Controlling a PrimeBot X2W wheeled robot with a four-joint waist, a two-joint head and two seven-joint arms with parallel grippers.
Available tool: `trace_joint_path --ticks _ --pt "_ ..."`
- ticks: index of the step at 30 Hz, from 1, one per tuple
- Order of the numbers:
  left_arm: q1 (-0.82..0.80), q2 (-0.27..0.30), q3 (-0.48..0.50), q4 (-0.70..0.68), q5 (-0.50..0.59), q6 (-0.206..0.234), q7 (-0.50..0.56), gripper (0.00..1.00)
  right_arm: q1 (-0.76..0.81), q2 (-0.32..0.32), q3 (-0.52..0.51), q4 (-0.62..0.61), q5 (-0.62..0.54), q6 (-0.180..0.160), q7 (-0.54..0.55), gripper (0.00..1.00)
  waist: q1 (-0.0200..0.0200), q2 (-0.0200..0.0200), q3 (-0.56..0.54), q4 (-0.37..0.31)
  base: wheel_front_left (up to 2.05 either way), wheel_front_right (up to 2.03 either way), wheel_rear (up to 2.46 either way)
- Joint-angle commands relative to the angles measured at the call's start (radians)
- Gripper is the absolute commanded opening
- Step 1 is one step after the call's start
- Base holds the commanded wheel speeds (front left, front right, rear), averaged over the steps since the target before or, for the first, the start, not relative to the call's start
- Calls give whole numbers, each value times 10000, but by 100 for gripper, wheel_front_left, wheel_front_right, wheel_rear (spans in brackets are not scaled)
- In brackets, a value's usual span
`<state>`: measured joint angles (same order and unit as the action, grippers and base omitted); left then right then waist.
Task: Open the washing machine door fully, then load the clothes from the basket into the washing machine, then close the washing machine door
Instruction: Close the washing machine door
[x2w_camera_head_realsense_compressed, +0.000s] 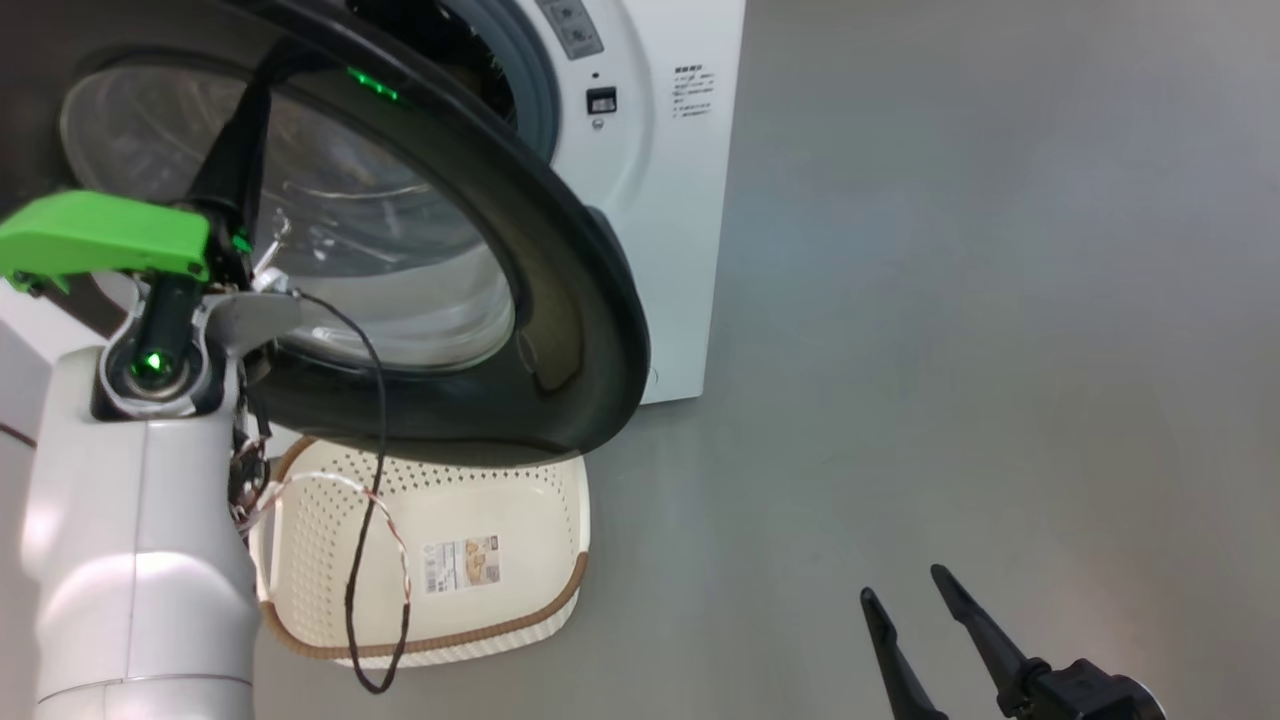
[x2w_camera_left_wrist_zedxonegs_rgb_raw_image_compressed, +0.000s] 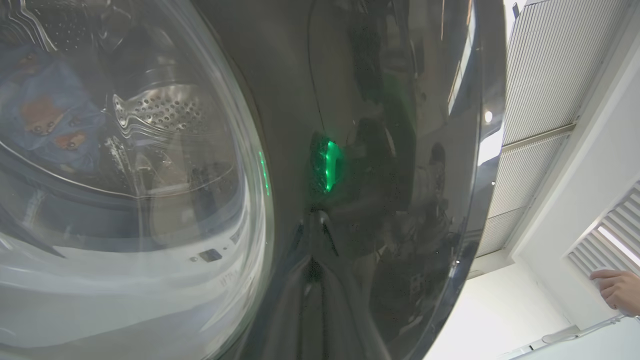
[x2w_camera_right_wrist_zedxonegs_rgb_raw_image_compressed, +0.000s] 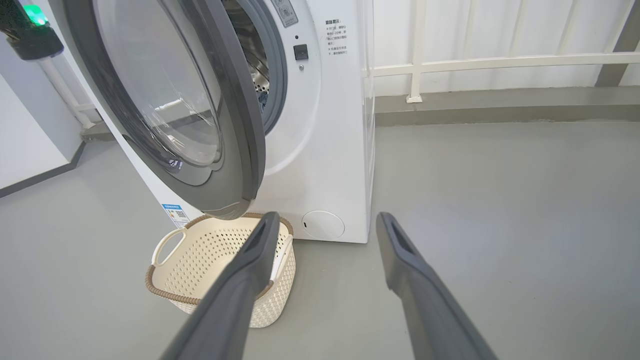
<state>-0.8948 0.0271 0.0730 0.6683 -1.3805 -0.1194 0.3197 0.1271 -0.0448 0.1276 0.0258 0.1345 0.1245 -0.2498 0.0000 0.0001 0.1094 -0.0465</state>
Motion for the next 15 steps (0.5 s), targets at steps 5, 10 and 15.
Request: trace_joint_path --ticks 5,10,15 --pt "-534 389 -172 250 134 -112 -506 0 -11 -54 463 -132 64 62 -120 100 0 -1 -264 -371 0 0 0" --pt "-524 520 -477 273 -14 -112 -588 0 103 -54 365 -170 133 62 -120 100 0 -1 -276 -433 0 0 0" --pt "-228 778 -834 38 -99 -112 -558 0 234 -54 168 -180 192 62 -120 100 0 -1 -341 -251 0 0 0"
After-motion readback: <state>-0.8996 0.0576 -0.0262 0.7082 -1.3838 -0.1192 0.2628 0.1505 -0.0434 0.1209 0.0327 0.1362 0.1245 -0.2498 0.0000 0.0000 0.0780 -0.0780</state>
